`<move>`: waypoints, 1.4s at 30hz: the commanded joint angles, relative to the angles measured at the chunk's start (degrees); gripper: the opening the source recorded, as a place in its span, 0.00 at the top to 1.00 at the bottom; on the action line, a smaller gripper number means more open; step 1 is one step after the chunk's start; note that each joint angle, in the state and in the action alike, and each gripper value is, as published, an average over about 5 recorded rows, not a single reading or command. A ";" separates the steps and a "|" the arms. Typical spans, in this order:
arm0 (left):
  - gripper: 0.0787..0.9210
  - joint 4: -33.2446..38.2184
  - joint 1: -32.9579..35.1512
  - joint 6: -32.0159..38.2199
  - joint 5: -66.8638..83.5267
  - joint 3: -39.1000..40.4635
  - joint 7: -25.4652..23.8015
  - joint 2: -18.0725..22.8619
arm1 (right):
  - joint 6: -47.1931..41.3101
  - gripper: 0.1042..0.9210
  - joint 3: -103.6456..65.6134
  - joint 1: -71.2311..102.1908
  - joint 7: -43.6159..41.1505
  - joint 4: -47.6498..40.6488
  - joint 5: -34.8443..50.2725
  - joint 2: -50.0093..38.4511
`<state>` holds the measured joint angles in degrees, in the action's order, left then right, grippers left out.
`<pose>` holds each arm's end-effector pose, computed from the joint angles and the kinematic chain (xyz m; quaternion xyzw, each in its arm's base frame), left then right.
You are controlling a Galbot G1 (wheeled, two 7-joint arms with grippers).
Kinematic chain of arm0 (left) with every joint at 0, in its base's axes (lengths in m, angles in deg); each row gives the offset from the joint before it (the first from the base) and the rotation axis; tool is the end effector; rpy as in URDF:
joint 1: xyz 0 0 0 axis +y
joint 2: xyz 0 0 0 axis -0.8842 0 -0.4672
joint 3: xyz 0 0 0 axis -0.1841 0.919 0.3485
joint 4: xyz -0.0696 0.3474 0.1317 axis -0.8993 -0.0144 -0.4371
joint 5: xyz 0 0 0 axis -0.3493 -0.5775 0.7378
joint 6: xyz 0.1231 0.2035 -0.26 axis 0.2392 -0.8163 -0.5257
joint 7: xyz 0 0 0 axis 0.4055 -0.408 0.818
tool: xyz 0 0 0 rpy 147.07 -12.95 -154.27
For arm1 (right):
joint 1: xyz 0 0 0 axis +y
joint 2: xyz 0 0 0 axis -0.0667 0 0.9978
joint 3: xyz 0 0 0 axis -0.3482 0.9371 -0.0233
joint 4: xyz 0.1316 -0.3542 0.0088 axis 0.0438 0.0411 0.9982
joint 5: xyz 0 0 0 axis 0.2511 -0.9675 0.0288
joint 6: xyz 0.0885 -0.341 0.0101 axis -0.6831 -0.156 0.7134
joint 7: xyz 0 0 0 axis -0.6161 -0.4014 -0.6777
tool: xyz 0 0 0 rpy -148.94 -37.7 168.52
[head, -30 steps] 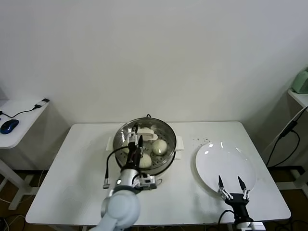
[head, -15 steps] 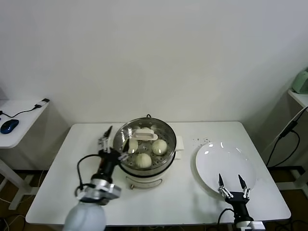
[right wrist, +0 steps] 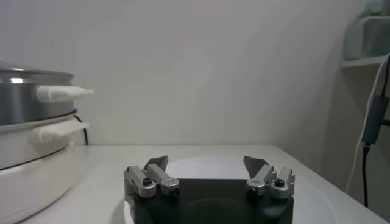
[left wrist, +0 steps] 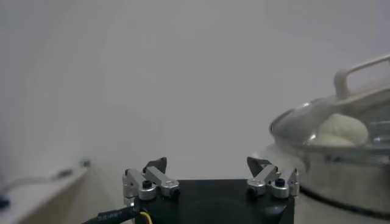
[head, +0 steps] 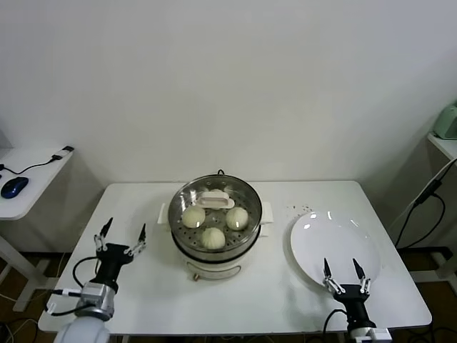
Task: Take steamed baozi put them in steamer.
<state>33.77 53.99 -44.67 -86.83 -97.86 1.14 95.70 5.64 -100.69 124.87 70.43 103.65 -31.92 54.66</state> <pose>0.1928 0.1059 -0.3468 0.0033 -0.9888 -0.1456 0.0319 0.1371 -0.1080 -0.4477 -0.0164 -0.9991 0.0033 0.0390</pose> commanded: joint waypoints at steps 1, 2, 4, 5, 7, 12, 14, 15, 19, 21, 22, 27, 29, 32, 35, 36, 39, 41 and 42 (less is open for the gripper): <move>0.12 -2.85 3.32 3.02 17.54 -8.35 0.95 -2.28 | -0.32 0.12 0.23 -0.04 -0.19 -0.43 -0.49 -0.13; 0.12 -4.31 3.13 3.26 17.78 -7.19 0.92 -1.95 | -0.35 0.12 0.28 -0.04 -0.19 -0.49 -0.49 -0.11; 0.12 -6.64 2.74 3.97 17.29 -4.71 0.86 -1.05 | -0.31 0.12 0.37 -0.04 -0.23 -0.55 -0.48 -0.08; 0.12 -7.55 2.55 4.29 16.81 -3.58 0.86 -0.59 | -0.28 0.12 0.41 -0.04 -0.25 -0.54 -0.47 -0.08; 0.12 -8.89 2.27 4.92 15.73 -1.70 0.82 0.30 | -0.25 0.12 0.52 -0.01 -0.25 -0.47 -0.48 -0.09; 0.12 -10.23 2.26 5.97 14.60 0.78 0.86 1.19 | -0.26 0.12 0.66 0.17 -0.11 -0.27 -0.89 0.03; 0.12 -10.33 2.27 6.16 14.32 1.40 0.87 1.34 | -0.27 0.12 0.64 0.33 -0.05 -0.25 -1.13 0.06; 0.12 -10.31 2.25 6.24 14.22 1.68 0.87 1.41 | -0.26 0.12 0.64 0.39 -0.04 -0.24 -1.20 0.06; 0.12 -9.94 2.02 6.32 13.98 2.36 0.86 1.62 | -0.15 0.12 0.63 0.57 0.00 -0.16 -1.29 0.06; 0.12 -9.69 1.95 6.30 13.94 2.53 0.86 1.68 | -0.07 0.12 0.58 0.61 -0.08 -0.07 -1.23 0.07; 0.12 -9.53 1.94 6.29 13.91 2.61 0.86 1.71 | -0.06 0.12 0.56 0.64 -0.12 0.00 -1.17 0.05; 0.12 -8.78 2.11 6.26 13.71 2.84 0.83 1.70 | -0.50 0.12 0.64 0.87 -0.07 0.40 -0.63 -0.06; 0.12 -8.57 2.20 6.30 13.63 2.86 0.83 1.70 | -0.59 0.12 0.68 0.91 -0.05 0.46 -0.55 -0.02; 0.12 -8.44 2.31 6.44 13.44 2.91 0.84 1.73 | -0.53 0.12 0.74 0.99 -0.13 0.53 -0.58 -0.03; 0.12 -8.37 2.47 6.78 13.12 2.99 0.85 1.74 | -0.49 0.12 0.78 1.10 -0.18 0.62 -0.57 -0.06; 0.12 -8.33 2.53 6.88 12.95 3.00 0.86 1.74 | -0.48 0.12 0.79 1.12 -0.19 0.65 -0.57 -0.05; 0.12 -8.07 2.69 7.00 12.54 3.02 0.86 1.77 | -0.46 0.12 0.84 1.15 -0.22 0.68 -0.57 -0.06; 0.12 -7.85 2.75 7.03 12.45 3.03 0.85 1.78 | -0.46 0.12 0.91 1.15 -0.23 0.66 -0.56 -0.06; 0.12 -7.74 2.76 7.04 12.45 3.03 0.84 1.79 | -0.45 0.12 0.96 1.14 -0.24 0.64 -0.56 -0.05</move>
<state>26.64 56.78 -37.62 -74.53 -94.62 1.97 97.68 5.23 -99.85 126.03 70.28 104.29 -32.60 54.66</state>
